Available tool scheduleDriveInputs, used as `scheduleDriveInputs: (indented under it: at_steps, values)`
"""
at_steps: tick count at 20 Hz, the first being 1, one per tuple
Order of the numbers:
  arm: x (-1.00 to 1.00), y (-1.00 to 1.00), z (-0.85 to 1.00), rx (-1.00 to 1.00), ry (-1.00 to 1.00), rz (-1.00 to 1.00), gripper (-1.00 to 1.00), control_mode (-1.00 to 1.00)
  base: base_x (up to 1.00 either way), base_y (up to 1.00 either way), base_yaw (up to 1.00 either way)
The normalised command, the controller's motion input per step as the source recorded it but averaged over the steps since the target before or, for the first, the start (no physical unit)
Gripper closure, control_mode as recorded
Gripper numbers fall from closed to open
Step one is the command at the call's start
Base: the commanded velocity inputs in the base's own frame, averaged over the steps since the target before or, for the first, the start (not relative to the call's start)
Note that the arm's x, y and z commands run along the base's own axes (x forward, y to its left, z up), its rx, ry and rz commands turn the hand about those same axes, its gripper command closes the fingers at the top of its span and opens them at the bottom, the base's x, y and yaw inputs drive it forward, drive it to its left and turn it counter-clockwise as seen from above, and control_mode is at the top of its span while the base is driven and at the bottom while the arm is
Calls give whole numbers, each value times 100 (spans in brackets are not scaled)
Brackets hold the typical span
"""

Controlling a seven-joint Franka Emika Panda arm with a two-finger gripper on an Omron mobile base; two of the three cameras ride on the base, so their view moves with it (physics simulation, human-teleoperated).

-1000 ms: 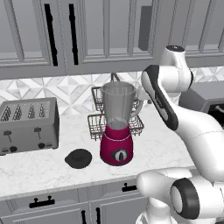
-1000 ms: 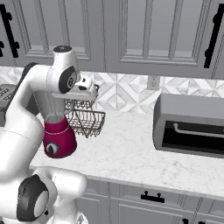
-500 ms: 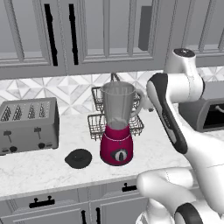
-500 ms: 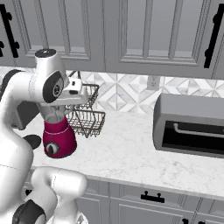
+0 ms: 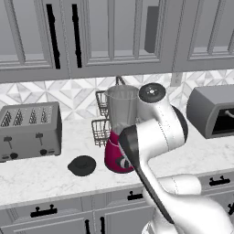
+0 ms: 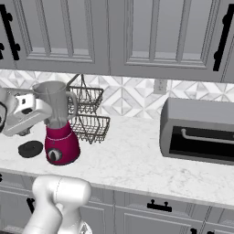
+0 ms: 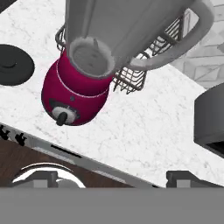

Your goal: Close the lid blender by securely placing the lid on top.

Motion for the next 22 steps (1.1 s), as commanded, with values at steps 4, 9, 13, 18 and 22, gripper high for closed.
scheduleDriveInputs:
  at_steps: [4,9,13,18,22]
  values:
    - [-3,100,-42,-3,21,2,-100,-100,0,0,0]
    - [24,93,-70,16,39,5,-100,-100,0,0,0]
    - [62,88,-72,20,26,3,-100,-100,0,0,0]
    - [60,83,-67,0,6,-4,-100,-100,0,0,0]
    - [54,51,-43,-6,0,-8,-100,-100,0,0,0]
